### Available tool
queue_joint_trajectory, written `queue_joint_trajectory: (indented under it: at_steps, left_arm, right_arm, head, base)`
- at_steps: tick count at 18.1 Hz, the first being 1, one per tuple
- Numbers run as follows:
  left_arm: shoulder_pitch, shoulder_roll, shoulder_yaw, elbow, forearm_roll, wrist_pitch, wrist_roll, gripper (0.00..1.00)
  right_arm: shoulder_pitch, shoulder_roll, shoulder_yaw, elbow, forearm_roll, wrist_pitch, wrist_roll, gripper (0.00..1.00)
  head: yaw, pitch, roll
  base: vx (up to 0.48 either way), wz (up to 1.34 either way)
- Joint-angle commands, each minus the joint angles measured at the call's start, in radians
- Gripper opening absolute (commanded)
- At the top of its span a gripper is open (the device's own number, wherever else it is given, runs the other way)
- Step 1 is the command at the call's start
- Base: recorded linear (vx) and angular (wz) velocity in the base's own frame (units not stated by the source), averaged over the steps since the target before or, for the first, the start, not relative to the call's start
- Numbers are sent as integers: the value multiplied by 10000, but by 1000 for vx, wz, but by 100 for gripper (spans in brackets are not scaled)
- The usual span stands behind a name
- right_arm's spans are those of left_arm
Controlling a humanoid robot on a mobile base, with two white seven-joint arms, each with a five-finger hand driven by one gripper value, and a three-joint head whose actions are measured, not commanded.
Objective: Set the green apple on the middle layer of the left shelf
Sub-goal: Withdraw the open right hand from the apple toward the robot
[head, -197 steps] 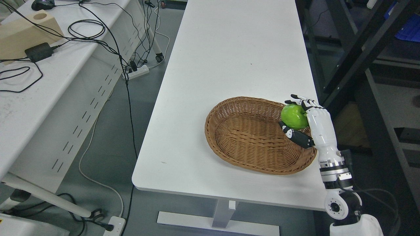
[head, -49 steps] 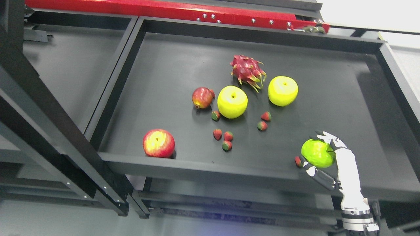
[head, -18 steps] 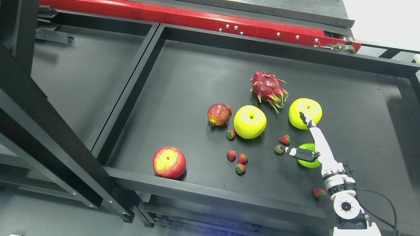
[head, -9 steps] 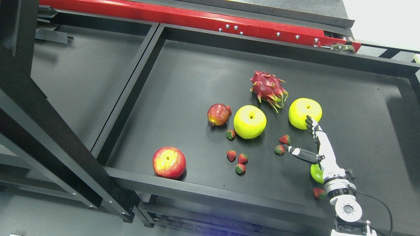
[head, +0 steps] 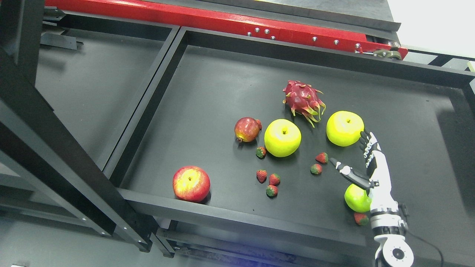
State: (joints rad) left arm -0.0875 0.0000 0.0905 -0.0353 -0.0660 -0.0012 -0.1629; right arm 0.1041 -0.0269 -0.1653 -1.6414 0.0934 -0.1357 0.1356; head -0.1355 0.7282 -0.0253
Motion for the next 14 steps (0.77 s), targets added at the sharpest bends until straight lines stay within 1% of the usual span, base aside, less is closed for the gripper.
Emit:
queue_joint_trajectory:
  at_steps: [1, 14]
  left_arm:
    - [0, 175, 0, 0, 0, -4, 3, 100]
    - [0, 175, 0, 0, 0, -4, -12, 100]
  right_arm:
    - [601, 94, 487, -828, -689, -330, -144, 100]
    - [601, 94, 502, -813, -689, -330, -113, 100]
  head:
    - [0, 0, 0]
    - [0, 0, 0]
  base:
    - [0, 0]
    - [0, 0]
